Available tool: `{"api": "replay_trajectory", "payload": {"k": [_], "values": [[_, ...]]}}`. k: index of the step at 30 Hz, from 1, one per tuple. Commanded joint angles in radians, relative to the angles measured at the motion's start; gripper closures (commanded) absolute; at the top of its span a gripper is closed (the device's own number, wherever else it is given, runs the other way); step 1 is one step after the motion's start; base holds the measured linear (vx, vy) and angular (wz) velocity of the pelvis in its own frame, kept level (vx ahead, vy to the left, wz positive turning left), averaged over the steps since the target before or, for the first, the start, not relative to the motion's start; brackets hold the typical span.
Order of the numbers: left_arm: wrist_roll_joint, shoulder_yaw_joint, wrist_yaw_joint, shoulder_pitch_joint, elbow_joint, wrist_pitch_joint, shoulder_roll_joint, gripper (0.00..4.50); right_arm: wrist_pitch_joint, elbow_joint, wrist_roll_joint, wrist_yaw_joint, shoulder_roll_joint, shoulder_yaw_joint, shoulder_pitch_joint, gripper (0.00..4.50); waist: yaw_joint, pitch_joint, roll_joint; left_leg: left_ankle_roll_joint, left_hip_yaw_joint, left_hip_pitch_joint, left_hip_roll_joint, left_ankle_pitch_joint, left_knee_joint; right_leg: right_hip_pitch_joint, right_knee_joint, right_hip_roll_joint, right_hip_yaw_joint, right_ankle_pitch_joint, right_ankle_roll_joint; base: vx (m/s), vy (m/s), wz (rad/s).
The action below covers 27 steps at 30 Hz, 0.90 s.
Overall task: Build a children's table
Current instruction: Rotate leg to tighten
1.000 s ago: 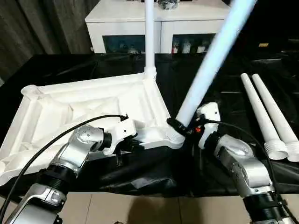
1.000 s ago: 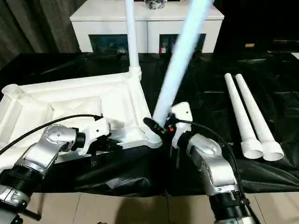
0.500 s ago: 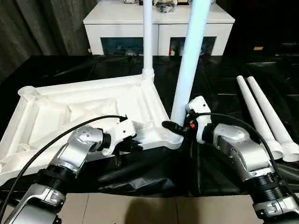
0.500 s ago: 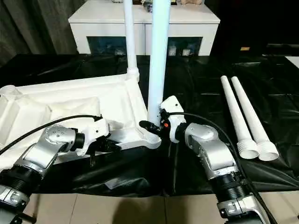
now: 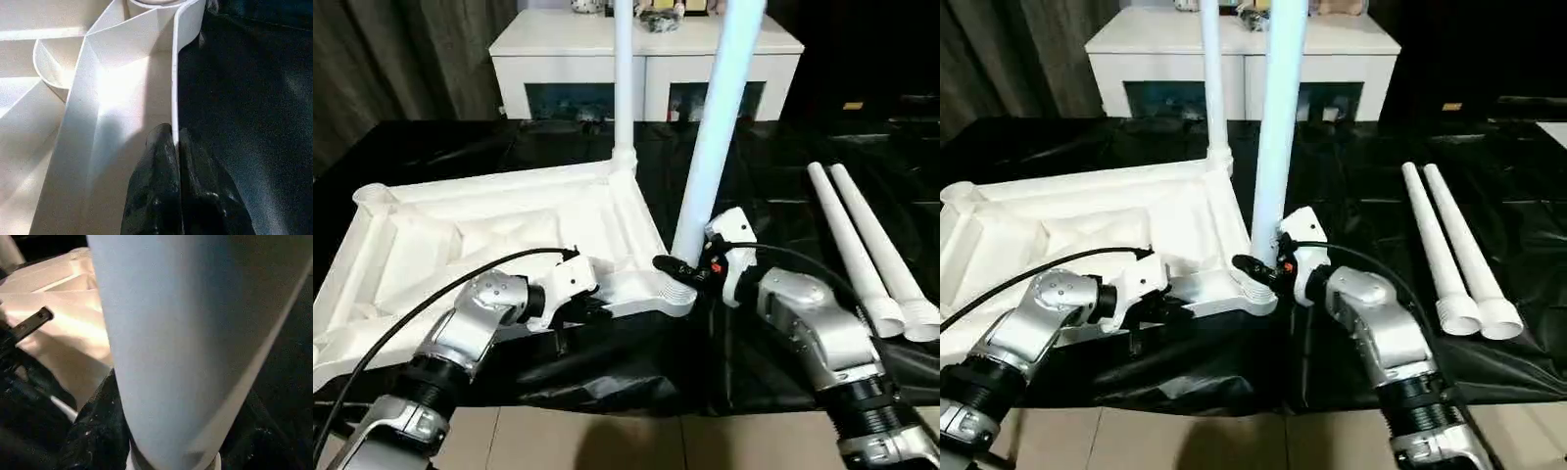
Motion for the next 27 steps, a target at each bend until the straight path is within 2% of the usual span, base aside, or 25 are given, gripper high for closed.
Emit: {"api": "replay_trajectory", "payload": {"k": [1, 3, 4, 5, 6, 7, 8, 9, 10, 12, 13, 14, 15, 16, 18, 19, 20, 21, 22, 23, 24, 25, 26, 27], "values": [[-0.026, 0.058, 0.074, -0.009, -0.019, 0.002, -0.012, 4.5, 0.051, 0.109, -0.034, -0.062, 0.01, 0.005, 0.044, 2.64, -0.008, -0.036, 0.001, -0.064, -0.043, 0.028, 0.044, -0.556, -0.098, 0.004, -0.099, -0.044, 0.023, -0.573, -0.111, 0.0, 0.0, 0.0], [-0.019, 0.062, 0.106, -0.02, -0.001, 0.014, -0.024, 4.5, 0.044, 0.134, -0.061, -0.139, 0.033, -0.012, 0.026, 2.64, -0.012, -0.036, 0.002, -0.071, -0.046, 0.026, 0.044, -0.564, -0.102, 0.004, -0.1, -0.044, 0.021, -0.571, -0.106, 0.0, 0.0, 0.0], [-0.016, 0.063, 0.119, -0.025, 0.009, 0.016, -0.029, 4.5, 0.042, 0.144, -0.071, -0.163, 0.041, -0.016, 0.02, 2.64, -0.017, -0.035, -0.003, -0.073, -0.048, 0.023, 0.043, -0.573, -0.104, 0.008, -0.1, -0.043, 0.017, -0.576, -0.1, 0.0, 0.0, 0.0], [-0.01, 0.063, 0.138, -0.034, 0.022, 0.025, -0.041, 4.5, 0.041, 0.165, -0.086, -0.218, 0.061, -0.028, 0.008, 2.64, -0.023, -0.035, 0.0, -0.073, -0.051, 0.022, 0.043, -0.58, -0.106, 0.009, -0.102, -0.044, 0.016, -0.581, -0.096, 0.0, 0.0, 0.0], [-0.003, 0.06, 0.17, -0.046, 0.037, 0.046, -0.064, 4.5, 0.041, 0.202, -0.102, -0.298, 0.093, -0.047, -0.009, 2.64, -0.026, -0.033, -0.001, -0.074, -0.049, 0.025, 0.042, -0.588, -0.105, 0.003, -0.106, -0.044, 0.016, -0.593, -0.094, 0.0, 0.0, 0.0], [-0.001, 0.059, 0.177, -0.05, 0.04, 0.052, -0.071, 4.5, 0.04, 0.211, -0.106, -0.319, 0.1, -0.051, -0.014, 2.64, -0.032, -0.03, -0.001, -0.077, -0.049, 0.035, 0.038, -0.618, -0.101, -0.009, -0.114, -0.041, 0.013, -0.631, -0.087, -0.051, 0.015, -0.02], [0.008, 0.05, 0.202, -0.06, 0.044, 0.075, -0.096, 4.5, 0.037, 0.247, -0.12, -0.387, 0.127, -0.062, -0.03, 2.64, -0.039, -0.029, -0.003, -0.074, -0.051, 0.042, 0.035, -0.642, -0.097, -0.009, -0.122, -0.041, 0.005, -0.676, -0.068, -0.051, 0.015, -0.02], [0.009, 0.049, 0.205, -0.061, 0.045, 0.078, -0.099, 4.5, 0.036, 0.252, -0.122, -0.395, 0.131, -0.063, -0.033, 2.64, -0.041, -0.027, 0.0, -0.072, -0.053, 0.042, 0.035, -0.647, -0.097, -0.009, -0.126, -0.043, 0.002, -0.688, -0.062, 0.0, 0.0, 0.0], [0.018, 0.044, 0.239, -0.075, 0.054, 0.105, -0.126, 4.5, 0.033, 0.281, -0.129, -0.436, 0.151, -0.067, -0.048, 2.64, -0.048, -0.026, -0.003, -0.068, -0.058, 0.04, 0.036, -0.664, -0.101, -0.002, -0.131, -0.041, -0.008, -0.699, -0.048, 0.0, 0.0, 0.0], [0.039, 0.032, 0.305, -0.102, 0.073, 0.152, -0.174, 4.5, 0.027, 0.329, -0.137, -0.506, 0.186, -0.078, -0.078, 2.64, -0.055, -0.024, 0.008, -0.073, -0.064, 0.046, 0.036, -0.705, -0.106, -0.002, -0.134, -0.037, -0.018, -0.674, -0.049, 0.0, 0.0, 0.0], [0.047, 0.029, 0.339, -0.117, 0.085, 0.174, -0.201, 4.5, 0.025, 0.355, -0.14, -0.544, 0.202, -0.087, -0.097, 2.64, -0.059, -0.023, 0.011, -0.079, -0.069, 0.051, 0.039, -0.743, -0.111, 0.001, -0.135, -0.035, -0.026, -0.644, -0.052, 0.0, 0.0, 0.0], [0.051, 0.028, 0.355, -0.124, 0.09, 0.184, -0.213, 4.5, 0.024, 0.367, -0.141, -0.561, 0.209, -0.092, -0.105, 2.64, -0.065, -0.019, 0.014, -0.082, -0.073, 0.051, 0.041, -0.784, -0.121, 0.007, -0.136, -0.031, -0.037, -0.607, -0.056, 0.0, 0.0, 0.0], [0.067, 0.032, 0.44, -0.157, 0.119, 0.229, -0.269, 4.5, 0.01, 0.424, -0.141, -0.631, 0.239, -0.115, -0.145, 2.64, -0.065, -0.018, 0.016, -0.086, -0.073, 0.055, 0.043, -0.806, -0.126, 0.009, -0.136, -0.028, -0.042, -0.593, -0.056, 0.0, 0.0, 0.0], [0.071, 0.037, 0.474, -0.172, 0.131, 0.251, -0.293, 4.5, 0.0, 0.451, -0.136, -0.668, 0.252, -0.133, -0.162, 2.64, -0.068, -0.016, 0.016, -0.087, -0.07, 0.06, 0.047, -0.847, -0.137, 0.015, -0.132, -0.018, -0.055, -0.564, -0.058, 0.0, 0.0, 0.0], [0.078, 0.045, 0.54, -0.202, 0.15, 0.294, -0.343, 4.5, -0.024, 0.514, -0.12, -0.754, 0.279, -0.178, -0.204, 2.64, -0.057, -0.014, 0.018, -0.083, -0.055, 0.038, 0.062, -0.876, -0.177, 0.045, -0.085, -0.009, -0.056, -0.49, -0.072, 0.0, 0.0, 0.0], [0.081, 0.052, 0.566, -0.211, 0.155, 0.308, -0.361, 4.5, -0.035, 0.538, -0.116, -0.785, 0.287, -0.193, -0.219, 2.64, -0.034, -0.013, 0.016, -0.072, -0.035, 0.011, 0.08, -0.868, -0.217, 0.074, -0.008, -0.008, -0.035, -0.392, -0.091, -0.077, -0.034, 0.16], [0.081, 0.057, 0.583, -0.221, 0.158, 0.321, -0.376, 4.5, -0.053, 0.564, -0.109, -0.817, 0.296, -0.209, -0.235, 2.64, -0.002, -0.014, 0.006, -0.071, 0.013, 0.012, 0.069, -0.831, -0.242, 0.07, 0.027, 0.008, -0.026, -0.424, -0.088, -0.077, -0.034, 0.16], [0.083, 0.062, 0.599, -0.23, 0.163, 0.329, -0.387, 4.5, -0.074, 0.587, -0.105, -0.845, 0.305, -0.226, -0.251, 2.64, -0.007, -0.018, -0.025, -0.059, 0.024, 0.048, 0.046, -0.751, -0.185, 0.028, -0.039, -0.002, -0.008, -0.542, -0.071, -0.016, -0.098, 0.25], [0.085, 0.064, 0.609, -0.236, 0.166, 0.333, -0.393, 4.5, -0.088, 0.601, -0.102, -0.863, 0.312, -0.237, -0.261, 2.64, -0.019, -0.011, -0.073, -0.026, 0.009, 0.192, -0.034, -0.487, 0.084, -0.14, -0.252, -0.077, -0.014, -0.993, 0.006, 0.032, -0.065, 0.13], [0.085, 0.064, 0.609, -0.236, 0.166, 0.333, -0.393, 4.5, -0.088, 0.601, -0.102, -0.863, 0.312, -0.237, -0.261, 2.64, -0.017, -0.007, -0.05, 0.0, -0.022, 0.137, -0.026, -0.373, 0.075, -0.083, -0.232, -0.14, 0.026, -1.054, 0.002, 0.047, -0.054, -0.12], [0.089, 0.066, 0.616, -0.24, 0.169, 0.336, -0.394, 4.5, -0.115, 0.622, -0.104, -0.882, 0.318, -0.25, -0.279, 2.64, -0.005, -0.016, -0.041, 0.021, -0.065, -0.017, 0.005, -0.227, -0.029, 0.091, -0.14, -0.143, 0.028, -0.901, 0.002, 0.083, 0.046, -0.4], [0.089, 0.067, 0.616, -0.241, 0.17, 0.335, -0.391, 4.5, -0.13, 0.63, -0.102, -0.884, 0.319, -0.256, -0.287, 2.64, 0.004, -0.027, -0.027, 0.006, -0.061, 0.041, 0.03, -0.289, -0.083, 0.033, -0.115, -0.061, -0.011, -0.607, -0.026, 0.073, 0.027, -0.27], [0.091, 0.069, 0.619, -0.244, 0.173, 0.337, -0.389, 4.5, -0.146, 0.647, -0.1, -0.885, 0.322, -0.268, -0.299, 2.64, -0.005, -0.041, -0.004, -0.021, -0.06, 0.064, 0.033, -0.318, -0.087, 0.027, -0.085, -0.042, -0.012, -0.314, -0.12, 0.059, 0.016, -0.02], [0.09, 0.069, 0.625, -0.246, 0.175, 0.341, -0.389, 4.5, -0.163, 0.669, -0.099, -0.889, 0.325, -0.278, -0.311, 2.64, -0.012, -0.034, -0.004, -0.023, -0.057, 0.052, 0.035, -0.337, -0.095, 0.032, -0.079, -0.04, -0.012, -0.226, -0.158, 0.0, 0.0, 0.0]]}}
